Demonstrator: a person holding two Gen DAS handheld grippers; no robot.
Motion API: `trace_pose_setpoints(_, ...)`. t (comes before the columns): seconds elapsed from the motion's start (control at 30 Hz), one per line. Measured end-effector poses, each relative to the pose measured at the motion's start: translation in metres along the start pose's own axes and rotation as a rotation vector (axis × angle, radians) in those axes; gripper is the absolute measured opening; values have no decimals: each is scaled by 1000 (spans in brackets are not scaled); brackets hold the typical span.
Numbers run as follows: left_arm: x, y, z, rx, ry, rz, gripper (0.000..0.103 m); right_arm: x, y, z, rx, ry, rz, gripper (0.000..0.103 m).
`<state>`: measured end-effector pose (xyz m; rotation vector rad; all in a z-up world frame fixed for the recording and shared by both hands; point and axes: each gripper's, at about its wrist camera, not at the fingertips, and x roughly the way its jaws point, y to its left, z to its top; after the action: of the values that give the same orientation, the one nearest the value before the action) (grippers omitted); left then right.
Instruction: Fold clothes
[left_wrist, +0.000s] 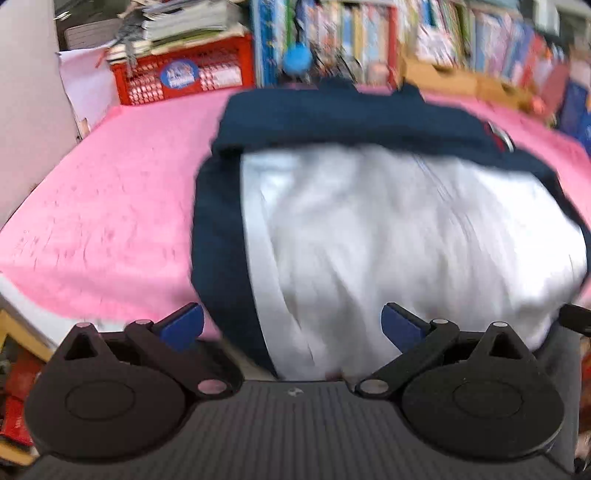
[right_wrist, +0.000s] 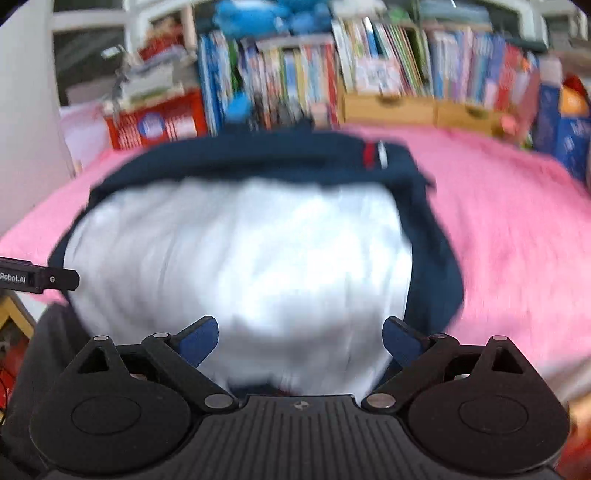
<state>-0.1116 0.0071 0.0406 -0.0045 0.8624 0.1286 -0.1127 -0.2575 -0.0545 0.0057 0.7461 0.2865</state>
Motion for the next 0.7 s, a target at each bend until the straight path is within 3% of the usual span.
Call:
trace_pose_setpoints(0.07, -15, -10, -12, 28, 16, -16, 103, -8, 10, -10, 10, 55, 6, 97)
trace_pose_setpoints(0.27, -28, -22, -32, 94, 39, 6, 103, -35, 27, -19, 7, 43, 21, 100)
trace_pose_setpoints(0.7, -21, -18, -39, 73, 66, -13, 103, -24, 18, -31, 25, 105, 12, 100)
